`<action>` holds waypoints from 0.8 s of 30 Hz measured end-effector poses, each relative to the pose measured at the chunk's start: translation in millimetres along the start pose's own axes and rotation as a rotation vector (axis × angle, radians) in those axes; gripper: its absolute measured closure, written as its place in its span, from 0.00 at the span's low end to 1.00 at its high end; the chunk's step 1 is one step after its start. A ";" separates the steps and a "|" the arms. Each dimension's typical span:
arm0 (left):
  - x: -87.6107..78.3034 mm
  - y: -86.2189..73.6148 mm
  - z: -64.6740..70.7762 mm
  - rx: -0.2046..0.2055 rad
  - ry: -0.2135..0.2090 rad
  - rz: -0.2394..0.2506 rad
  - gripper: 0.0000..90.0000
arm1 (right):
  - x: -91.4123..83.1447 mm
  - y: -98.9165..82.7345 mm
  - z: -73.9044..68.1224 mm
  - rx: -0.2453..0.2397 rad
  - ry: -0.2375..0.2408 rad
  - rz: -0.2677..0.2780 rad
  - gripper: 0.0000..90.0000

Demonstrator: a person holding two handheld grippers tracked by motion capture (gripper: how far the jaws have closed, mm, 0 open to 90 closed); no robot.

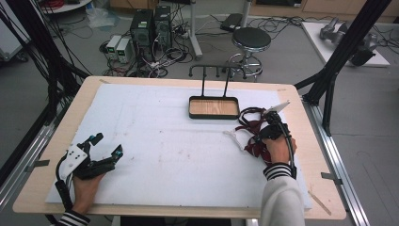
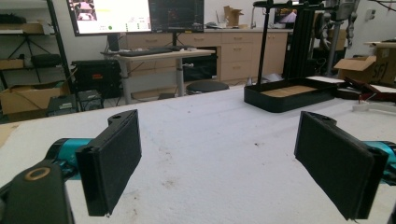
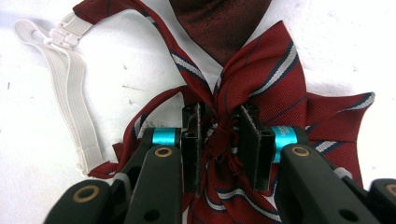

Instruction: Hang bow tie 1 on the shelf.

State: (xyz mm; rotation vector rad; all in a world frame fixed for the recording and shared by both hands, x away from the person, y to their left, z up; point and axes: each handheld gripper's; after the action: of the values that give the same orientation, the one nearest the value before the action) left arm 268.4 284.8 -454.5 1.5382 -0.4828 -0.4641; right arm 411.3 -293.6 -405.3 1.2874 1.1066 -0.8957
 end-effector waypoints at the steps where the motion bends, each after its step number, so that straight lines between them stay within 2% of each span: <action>1: 0.0 0.0 0.0 0.000 0.000 0.000 0.17 | 0.0 0.0 0.0 0.000 0.000 0.000 0.80; 10: 0.0 0.0 0.2 0.001 0.001 0.000 0.17 | -9.6 -2.7 4.9 0.008 0.018 0.053 0.80; 14: 0.0 0.0 0.2 0.001 0.001 0.000 0.17 | -14.0 -3.3 5.8 -0.007 0.018 0.087 0.80; 15: 0.0 0.0 0.2 0.001 0.001 0.000 0.17 | -16.5 -3.3 5.4 -0.019 0.022 0.120 0.80; 17: 0.1 0.0 0.2 0.002 0.001 -0.001 0.17 | -18.1 -3.3 4.9 -0.018 0.023 0.124 0.80; 21: 0.1 0.0 0.2 0.002 0.001 -0.001 0.17 | -22.0 -2.8 4.1 -0.029 0.041 0.171 0.80; 24: 0.1 0.0 0.2 0.002 0.001 -0.001 0.17 | -23.8 -2.7 3.7 -0.039 0.034 0.195 0.80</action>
State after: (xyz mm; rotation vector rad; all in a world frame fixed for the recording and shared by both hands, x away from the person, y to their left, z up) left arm 268.3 284.6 -454.5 1.5404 -0.4818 -0.4638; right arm 403.0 -299.4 -383.3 1.3568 1.0007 -0.7063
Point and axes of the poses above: each handheld gripper's, and its own axes: x roughly forward along the jaws, y roughly out of its top, z roughly to its right, and after that the axes turned 6 degrees about -y, right-handed
